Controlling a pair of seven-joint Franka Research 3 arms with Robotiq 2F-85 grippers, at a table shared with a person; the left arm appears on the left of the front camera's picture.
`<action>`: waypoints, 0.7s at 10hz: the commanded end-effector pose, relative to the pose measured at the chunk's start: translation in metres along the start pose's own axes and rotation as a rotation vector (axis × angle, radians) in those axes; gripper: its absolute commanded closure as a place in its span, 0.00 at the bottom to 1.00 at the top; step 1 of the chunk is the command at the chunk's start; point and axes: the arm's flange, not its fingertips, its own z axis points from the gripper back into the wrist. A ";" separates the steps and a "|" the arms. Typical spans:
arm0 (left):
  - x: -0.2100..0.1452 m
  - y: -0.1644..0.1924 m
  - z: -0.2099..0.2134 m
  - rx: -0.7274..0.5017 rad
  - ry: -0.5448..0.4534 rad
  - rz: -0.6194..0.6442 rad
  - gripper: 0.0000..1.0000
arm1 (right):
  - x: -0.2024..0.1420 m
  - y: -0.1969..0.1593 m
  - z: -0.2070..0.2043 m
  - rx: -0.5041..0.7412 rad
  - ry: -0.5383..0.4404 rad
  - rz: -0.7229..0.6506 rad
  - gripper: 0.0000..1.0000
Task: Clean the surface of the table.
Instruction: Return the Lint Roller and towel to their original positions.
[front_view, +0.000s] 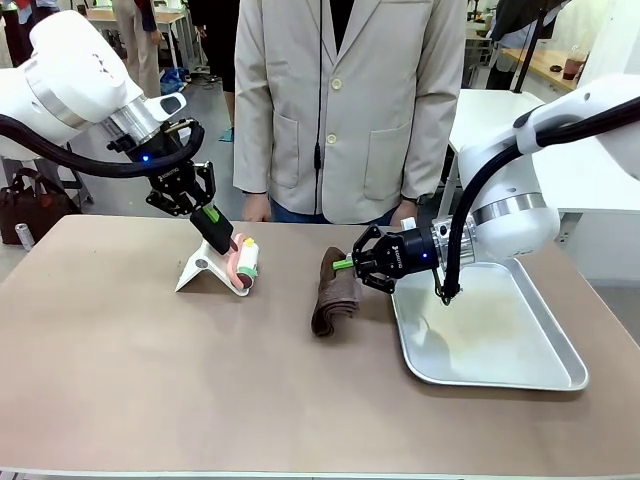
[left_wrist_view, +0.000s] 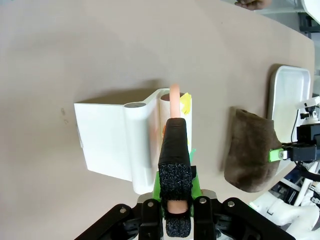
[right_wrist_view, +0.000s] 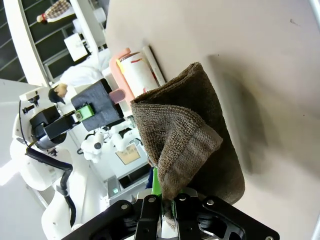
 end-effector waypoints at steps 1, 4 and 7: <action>-0.001 0.002 -0.003 0.033 -0.011 0.008 0.78 | 0.006 0.004 -0.004 0.037 0.003 0.001 0.93; -0.004 0.007 -0.009 0.035 -0.007 0.002 0.78 | 0.006 0.004 -0.004 0.033 0.004 0.000 0.93; -0.003 0.016 -0.015 0.010 0.006 0.011 0.78 | 0.006 0.004 -0.004 0.035 0.001 0.002 0.93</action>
